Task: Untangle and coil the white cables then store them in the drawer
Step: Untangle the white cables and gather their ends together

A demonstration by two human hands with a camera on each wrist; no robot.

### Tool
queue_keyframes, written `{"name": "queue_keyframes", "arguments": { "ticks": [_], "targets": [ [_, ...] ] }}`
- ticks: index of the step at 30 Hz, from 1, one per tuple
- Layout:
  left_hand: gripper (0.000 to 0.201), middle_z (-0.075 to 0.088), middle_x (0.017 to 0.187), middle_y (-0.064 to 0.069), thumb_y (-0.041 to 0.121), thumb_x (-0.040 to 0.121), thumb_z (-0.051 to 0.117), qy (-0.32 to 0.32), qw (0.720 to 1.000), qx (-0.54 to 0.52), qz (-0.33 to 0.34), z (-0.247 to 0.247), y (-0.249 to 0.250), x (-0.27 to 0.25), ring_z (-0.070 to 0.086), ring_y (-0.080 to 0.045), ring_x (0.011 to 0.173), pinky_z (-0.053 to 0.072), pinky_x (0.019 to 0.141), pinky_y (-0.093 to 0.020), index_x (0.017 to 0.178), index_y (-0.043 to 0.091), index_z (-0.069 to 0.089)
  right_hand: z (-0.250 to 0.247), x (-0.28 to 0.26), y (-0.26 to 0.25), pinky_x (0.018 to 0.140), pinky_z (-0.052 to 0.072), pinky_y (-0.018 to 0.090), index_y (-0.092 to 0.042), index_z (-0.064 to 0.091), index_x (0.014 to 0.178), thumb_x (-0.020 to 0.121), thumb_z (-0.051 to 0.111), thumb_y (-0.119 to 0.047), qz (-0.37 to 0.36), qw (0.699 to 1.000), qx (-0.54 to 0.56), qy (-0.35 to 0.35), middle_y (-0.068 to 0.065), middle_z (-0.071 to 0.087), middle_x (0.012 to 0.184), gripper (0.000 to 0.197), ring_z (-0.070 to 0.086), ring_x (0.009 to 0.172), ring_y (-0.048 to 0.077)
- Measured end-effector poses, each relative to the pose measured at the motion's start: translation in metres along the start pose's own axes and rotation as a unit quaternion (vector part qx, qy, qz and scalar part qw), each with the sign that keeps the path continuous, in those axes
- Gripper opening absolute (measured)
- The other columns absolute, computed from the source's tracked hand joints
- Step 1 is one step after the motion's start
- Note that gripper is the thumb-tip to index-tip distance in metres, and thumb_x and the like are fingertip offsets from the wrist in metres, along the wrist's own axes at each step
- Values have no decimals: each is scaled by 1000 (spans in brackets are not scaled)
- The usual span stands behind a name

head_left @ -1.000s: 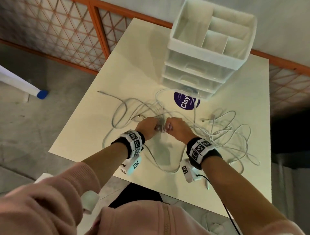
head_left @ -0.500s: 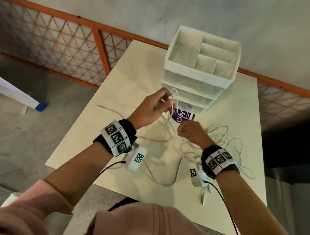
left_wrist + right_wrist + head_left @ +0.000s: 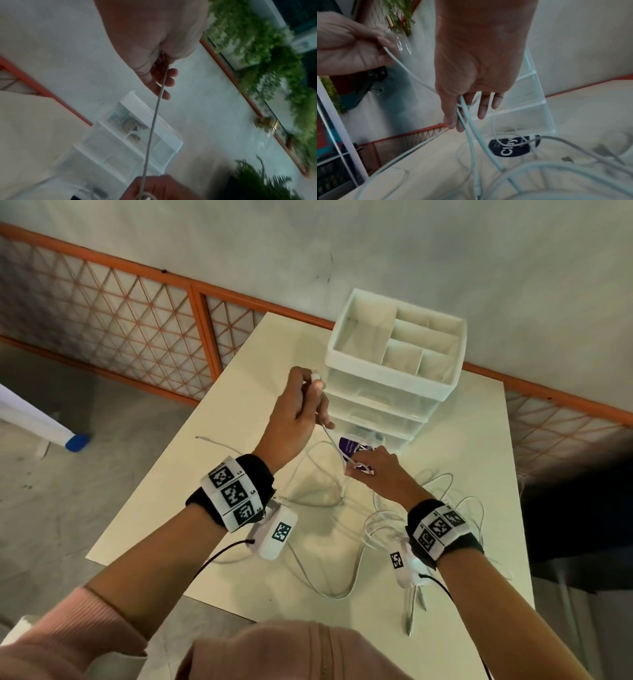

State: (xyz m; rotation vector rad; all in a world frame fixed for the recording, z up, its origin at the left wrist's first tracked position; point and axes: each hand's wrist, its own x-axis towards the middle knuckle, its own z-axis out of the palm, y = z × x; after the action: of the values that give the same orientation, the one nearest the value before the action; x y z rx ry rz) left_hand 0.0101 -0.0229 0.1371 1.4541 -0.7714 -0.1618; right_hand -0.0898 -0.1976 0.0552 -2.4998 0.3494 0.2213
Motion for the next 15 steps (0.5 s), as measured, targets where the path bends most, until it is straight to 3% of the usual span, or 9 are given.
{"name": "queue_keyframes", "arguments": {
  "ticks": [4, 7, 9, 11, 13, 14, 15],
  "targets": [
    [14, 35, 62, 4, 18, 101, 28, 59, 998, 19, 19, -4, 2, -4, 35, -10, 49, 44, 50, -36, 91, 23, 36, -7, -11, 6, 95, 42, 39, -13, 62, 108, 94, 55, -25, 5, 999, 41, 22, 4, 66, 110, 20, 58, 104, 22],
    [19, 29, 59, 6, 27, 101, 36, 57, 997, 53, -11, -7, -1, -10, 25, -10, 49, 29, 49, -32, 93, 10, 41, -14, -18, 11, 85, 44, 28, -7, 66, 108, 91, 60, -25, 23, 996, 74, 50, 11, 68, 110, 25, 62, 100, 24],
    [28, 29, 55, 6, 37, 93, 55, -13, 990, 136, -32, -13, -5, -12, 24, -9, 49, 26, 50, -24, 88, 10, 48, -17, -22, 20, 77, 41, 26, -12, 72, 96, 88, 63, -32, 44, 996, 59, 58, 6, 69, 98, 23, 60, 89, 21],
    [36, 31, 51, 8, 48, 75, 73, -153, 954, 245, -85, -20, -11, -15, 25, -9, 46, 22, 50, -25, 87, 18, 58, -19, -25, 26, 77, 44, 31, -19, 73, 91, 84, 66, -39, 59, 994, 30, 82, 1, 67, 94, 22, 57, 87, 19],
    [37, 36, 50, 11, 49, 69, 77, -270, 890, 346, -121, -20, -20, -22, 33, -4, 44, 25, 51, -25, 91, 23, 64, -21, -28, 25, 79, 50, 40, -20, 72, 95, 80, 70, -41, 45, 994, 2, 103, 2, 68, 97, 26, 60, 89, 24],
    [33, 39, 51, 12, 47, 72, 76, -297, 872, 369, -124, -20, -25, -27, 38, -1, 47, 28, 52, -25, 92, 23, 67, -24, -29, 22, 79, 51, 41, -20, 72, 97, 80, 70, -39, 24, 994, 1, 107, 2, 68, 97, 25, 62, 86, 24],
    [26, 41, 51, 12, 43, 77, 73, -305, 867, 374, -122, -19, -29, -30, 40, -1, 50, 30, 54, -25, 88, 20, 69, -27, -30, 18, 77, 51, 35, -22, 71, 102, 83, 68, -34, 2, 994, 11, 105, -2, 68, 95, 22, 63, 81, 17]
  ]
}}
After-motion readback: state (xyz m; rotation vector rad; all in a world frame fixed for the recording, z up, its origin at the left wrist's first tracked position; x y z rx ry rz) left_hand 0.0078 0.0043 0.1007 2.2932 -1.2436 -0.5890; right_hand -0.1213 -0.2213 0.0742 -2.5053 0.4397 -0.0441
